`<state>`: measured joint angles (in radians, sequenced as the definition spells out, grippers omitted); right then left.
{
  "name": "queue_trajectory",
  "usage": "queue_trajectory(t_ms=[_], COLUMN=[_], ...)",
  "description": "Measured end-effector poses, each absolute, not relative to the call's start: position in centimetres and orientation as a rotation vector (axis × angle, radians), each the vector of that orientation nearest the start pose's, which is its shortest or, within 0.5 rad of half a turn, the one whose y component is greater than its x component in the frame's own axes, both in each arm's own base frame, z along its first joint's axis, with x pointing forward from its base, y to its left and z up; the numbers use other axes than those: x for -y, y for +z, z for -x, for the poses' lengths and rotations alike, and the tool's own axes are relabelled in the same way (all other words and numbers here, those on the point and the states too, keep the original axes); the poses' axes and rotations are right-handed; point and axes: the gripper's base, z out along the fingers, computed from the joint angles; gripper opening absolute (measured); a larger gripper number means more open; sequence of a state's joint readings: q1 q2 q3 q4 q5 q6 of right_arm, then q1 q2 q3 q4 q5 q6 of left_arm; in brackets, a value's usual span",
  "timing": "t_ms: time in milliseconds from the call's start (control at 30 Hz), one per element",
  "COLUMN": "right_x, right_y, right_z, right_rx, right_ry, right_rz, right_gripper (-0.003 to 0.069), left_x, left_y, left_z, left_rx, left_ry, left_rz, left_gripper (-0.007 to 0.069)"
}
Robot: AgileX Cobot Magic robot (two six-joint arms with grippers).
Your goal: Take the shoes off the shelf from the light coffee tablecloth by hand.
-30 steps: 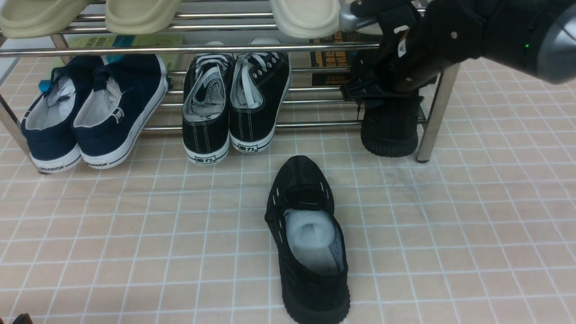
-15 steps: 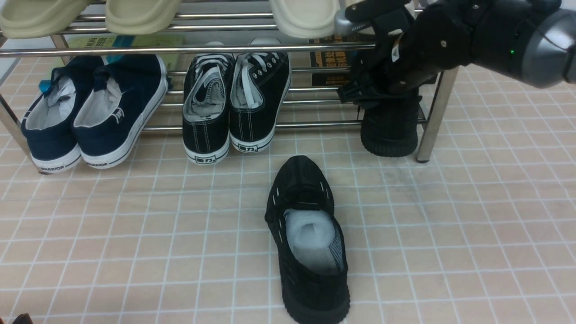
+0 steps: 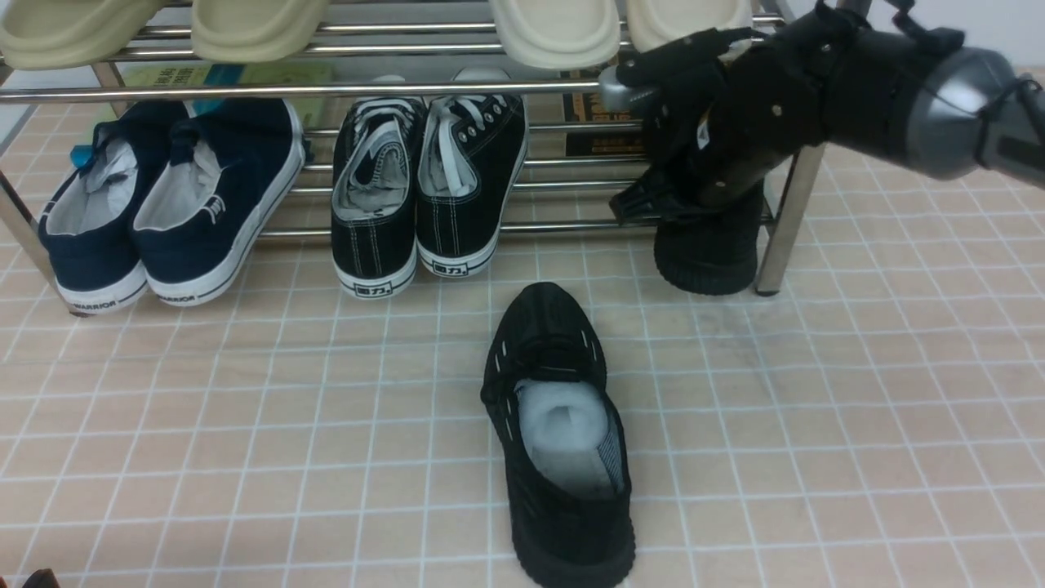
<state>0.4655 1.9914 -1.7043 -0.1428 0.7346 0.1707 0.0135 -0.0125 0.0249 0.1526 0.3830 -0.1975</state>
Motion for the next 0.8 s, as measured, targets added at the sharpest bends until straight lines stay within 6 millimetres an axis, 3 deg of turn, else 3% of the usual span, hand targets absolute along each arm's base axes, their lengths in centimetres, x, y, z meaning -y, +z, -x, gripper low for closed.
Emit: queue_trajectory(t_ms=[133,267,367,500,800], right_x=[-18.9,-17.9,-17.5,-17.8,-19.8], right_y=[29.6,33.7,35.3,34.9,30.9], right_z=[-38.9,-35.2,-32.8,-31.7,-30.0], right_rx=[-2.499,-2.552,-2.616,-2.682,-2.778], right_ry=[0.146,0.206,0.265,0.347,0.359], right_rz=[0.440,0.553,0.690,0.755,0.892], right_gripper=[0.0001,0.0001,0.0001,0.0002,0.0008], left_x=[-0.6,-0.6,-0.6,-0.6,-0.6], left_y=[17.1,17.1,17.1,17.1,17.1], left_z=[-5.2,-5.2,-5.2,-5.2,-5.2], left_rx=[-1.872,-1.872,-1.872,-1.872,-1.872], left_ry=[0.024,0.024,0.024,0.024,0.024], left_rz=[0.104,0.104,0.104,0.104,0.104], left_gripper=[0.0239,0.0239,0.0239,0.0239,0.0239])
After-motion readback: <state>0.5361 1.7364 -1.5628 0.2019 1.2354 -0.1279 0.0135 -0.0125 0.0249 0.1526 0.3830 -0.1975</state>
